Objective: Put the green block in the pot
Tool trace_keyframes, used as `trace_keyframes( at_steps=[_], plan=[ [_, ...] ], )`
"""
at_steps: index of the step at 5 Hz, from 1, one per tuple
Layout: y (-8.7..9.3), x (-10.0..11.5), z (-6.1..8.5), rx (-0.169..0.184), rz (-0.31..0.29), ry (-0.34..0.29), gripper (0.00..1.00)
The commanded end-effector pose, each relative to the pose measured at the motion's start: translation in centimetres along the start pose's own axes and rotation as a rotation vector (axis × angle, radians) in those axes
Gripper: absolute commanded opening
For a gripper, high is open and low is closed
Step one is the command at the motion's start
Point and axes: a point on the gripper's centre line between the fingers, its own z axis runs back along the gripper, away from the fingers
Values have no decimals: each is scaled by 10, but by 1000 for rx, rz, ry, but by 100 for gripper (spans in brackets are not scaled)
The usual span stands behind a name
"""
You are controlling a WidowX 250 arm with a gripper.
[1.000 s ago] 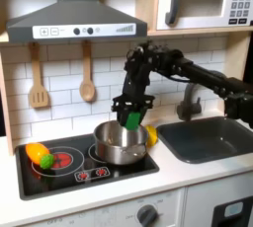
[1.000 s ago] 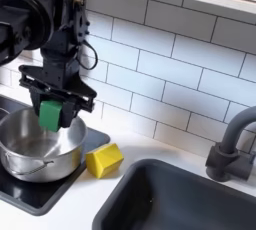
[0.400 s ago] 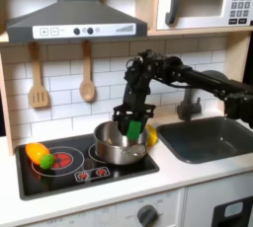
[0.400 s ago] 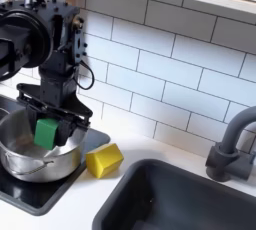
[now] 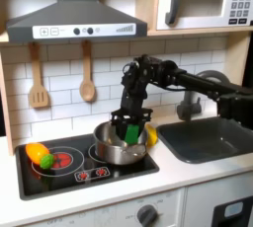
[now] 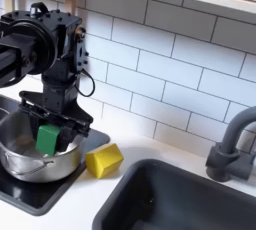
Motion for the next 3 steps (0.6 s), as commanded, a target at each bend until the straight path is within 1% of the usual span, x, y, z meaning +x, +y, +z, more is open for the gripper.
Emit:
trace_keyframes(
  at_steps=[1, 3],
  plan=[
    [11, 6, 2, 7, 33, -17, 100],
    [10, 4, 9, -6, 17, -28, 100]
  ],
)
